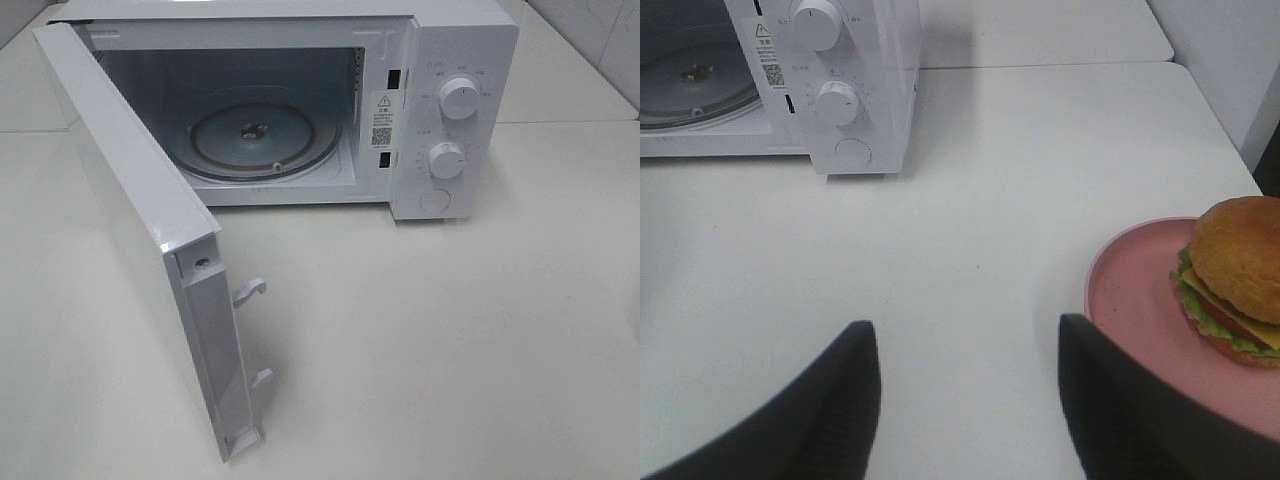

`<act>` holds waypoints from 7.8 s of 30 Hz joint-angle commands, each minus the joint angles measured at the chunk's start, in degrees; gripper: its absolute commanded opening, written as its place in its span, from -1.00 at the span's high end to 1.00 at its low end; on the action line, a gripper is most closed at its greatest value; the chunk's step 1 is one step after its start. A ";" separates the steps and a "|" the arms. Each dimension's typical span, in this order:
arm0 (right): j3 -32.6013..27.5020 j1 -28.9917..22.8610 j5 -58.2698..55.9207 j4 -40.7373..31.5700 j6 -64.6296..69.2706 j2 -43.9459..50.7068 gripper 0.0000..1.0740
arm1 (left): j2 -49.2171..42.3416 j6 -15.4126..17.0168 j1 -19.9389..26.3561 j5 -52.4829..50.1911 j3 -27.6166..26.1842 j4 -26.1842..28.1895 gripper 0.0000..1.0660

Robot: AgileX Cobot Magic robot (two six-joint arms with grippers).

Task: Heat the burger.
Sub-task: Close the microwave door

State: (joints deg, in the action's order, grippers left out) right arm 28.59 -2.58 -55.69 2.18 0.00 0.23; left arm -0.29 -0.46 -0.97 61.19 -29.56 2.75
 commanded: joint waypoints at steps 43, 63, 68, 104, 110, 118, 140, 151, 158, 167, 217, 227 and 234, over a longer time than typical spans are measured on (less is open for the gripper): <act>-0.23 0.06 0.57 0.34 0.00 1.49 0.12 | 24.52 0.46 0.06 -31.46 -3.09 2.46 -0.86; -0.23 0.06 0.57 0.34 0.00 1.49 0.12 | 52.02 1.83 -0.23 -71.68 8.25 2.69 1.00; -0.23 0.06 0.57 0.34 0.00 1.49 0.12 | 54.89 2.52 -0.23 -79.07 11.12 1.49 1.00; -0.23 0.06 0.57 0.34 0.00 1.49 0.12 | 92.65 28.36 -6.59 -102.90 0.40 -43.03 1.00; -0.23 0.06 0.57 0.34 0.00 1.49 0.12 | 93.22 28.36 -7.51 -102.85 -0.46 -42.00 1.00; -0.23 0.06 0.57 0.34 0.00 1.49 0.12 | 93.22 28.36 -7.51 -103.08 -0.74 -38.90 1.00; -0.23 0.06 0.57 0.34 0.00 1.49 0.12 | 98.20 19.37 -11.57 -104.62 -6.25 -26.93 1.00; -0.23 0.06 0.57 0.34 0.00 1.49 0.12 | 101.18 19.37 -11.57 -110.70 -8.94 -26.99 1.00; -0.23 0.06 0.57 0.34 0.00 1.49 0.12 | 104.05 19.31 -11.86 -109.89 -12.09 -26.01 1.00; -0.23 0.06 0.57 0.34 0.00 1.49 0.12 | 104.39 13.64 -13.52 -109.89 -13.35 -21.08 1.00; -0.23 0.06 0.57 0.34 0.00 1.49 0.12 | 114.94 2.35 -31.68 -108.17 -32.60 0.69 1.00; -0.23 0.06 0.57 0.34 0.00 1.49 0.12 | 110.01 -3.61 -37.82 -103.88 -32.60 5.27 1.00; -0.23 0.06 0.57 0.34 0.00 1.49 0.12 | 105.77 -9.51 -42.28 -93.45 -32.60 9.00 1.00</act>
State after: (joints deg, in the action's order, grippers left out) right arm 28.59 -2.58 -55.69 2.35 0.00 0.23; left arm 106.40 -8.88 -42.63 -33.69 -61.65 10.77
